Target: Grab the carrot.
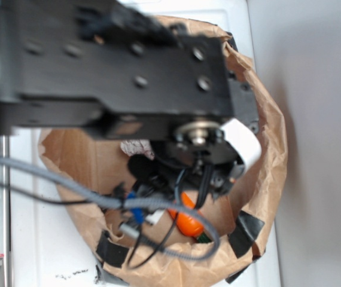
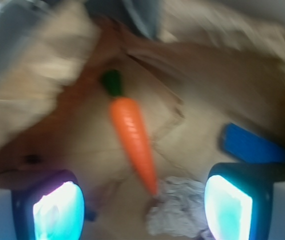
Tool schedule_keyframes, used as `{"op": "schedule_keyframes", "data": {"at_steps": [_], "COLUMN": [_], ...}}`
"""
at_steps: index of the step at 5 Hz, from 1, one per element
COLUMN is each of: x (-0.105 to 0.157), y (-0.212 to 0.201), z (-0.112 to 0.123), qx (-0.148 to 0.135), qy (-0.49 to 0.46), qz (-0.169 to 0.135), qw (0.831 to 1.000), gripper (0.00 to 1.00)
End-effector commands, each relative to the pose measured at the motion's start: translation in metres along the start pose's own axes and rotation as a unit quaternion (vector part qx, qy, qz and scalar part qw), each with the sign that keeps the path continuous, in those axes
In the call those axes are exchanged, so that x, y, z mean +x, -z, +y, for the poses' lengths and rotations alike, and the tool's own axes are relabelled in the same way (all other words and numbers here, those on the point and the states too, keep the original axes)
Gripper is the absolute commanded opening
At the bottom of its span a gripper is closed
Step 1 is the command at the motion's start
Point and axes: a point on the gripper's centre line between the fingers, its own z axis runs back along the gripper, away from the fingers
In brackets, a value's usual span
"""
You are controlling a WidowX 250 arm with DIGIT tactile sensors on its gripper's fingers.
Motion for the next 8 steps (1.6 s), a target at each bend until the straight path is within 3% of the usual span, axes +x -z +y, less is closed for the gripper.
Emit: {"op": "schedule_keyframes", "data": {"at_steps": [1, 3, 4, 6, 8], "x": [0.007, 0.007, 0.008, 0.010, 0.039], "y": [-0.010, -0.010, 0.021, 0.053, 0.081], "z": [-0.003, -0.003, 0.001, -0.024, -0.046], "qx": [0.012, 0.012, 0.036, 0.049, 0.038], "qy": [0.013, 0.013, -0.001, 0.048, 0.064], "qz": [-0.017, -0.017, -0.016, -0.024, -0.038], "qw": [1.000, 1.000, 0.999, 0.997, 0.997], "gripper": [1.00, 1.00, 1.00, 1.00, 1.00]}}
